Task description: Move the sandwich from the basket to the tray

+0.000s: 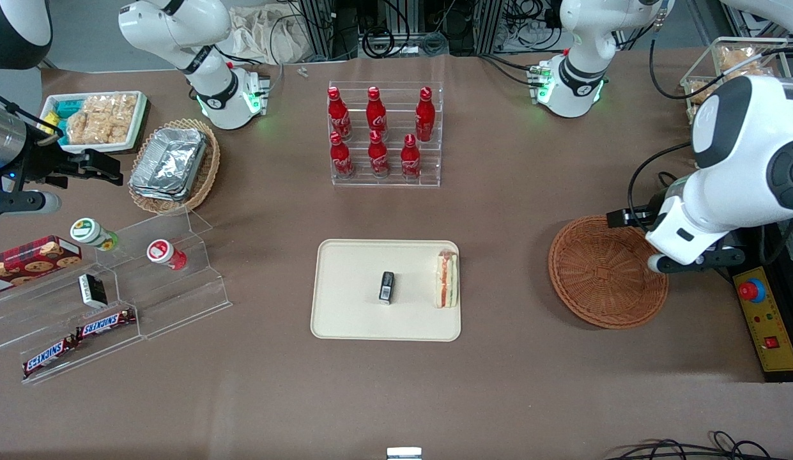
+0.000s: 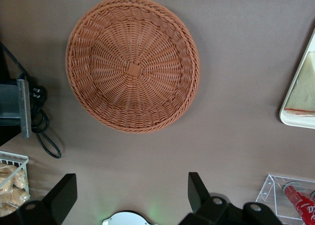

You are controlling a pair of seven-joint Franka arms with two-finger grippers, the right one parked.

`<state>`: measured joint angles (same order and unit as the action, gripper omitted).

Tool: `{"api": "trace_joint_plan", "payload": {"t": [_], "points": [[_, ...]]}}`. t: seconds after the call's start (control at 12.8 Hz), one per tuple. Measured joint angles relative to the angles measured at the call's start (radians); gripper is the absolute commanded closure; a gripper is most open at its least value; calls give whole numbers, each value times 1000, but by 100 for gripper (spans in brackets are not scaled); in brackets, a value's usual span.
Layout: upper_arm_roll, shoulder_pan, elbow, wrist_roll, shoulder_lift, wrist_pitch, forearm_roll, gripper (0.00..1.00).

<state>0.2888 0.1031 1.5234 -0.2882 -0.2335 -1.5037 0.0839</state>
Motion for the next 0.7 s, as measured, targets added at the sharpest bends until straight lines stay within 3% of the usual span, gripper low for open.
{"api": "trace_joint_plan", "payload": {"t": [0.47, 0.7], "points": [[-8, 50, -2, 79, 43, 20, 0, 0], [-148, -22, -2, 157, 59, 24, -8, 0]]}}
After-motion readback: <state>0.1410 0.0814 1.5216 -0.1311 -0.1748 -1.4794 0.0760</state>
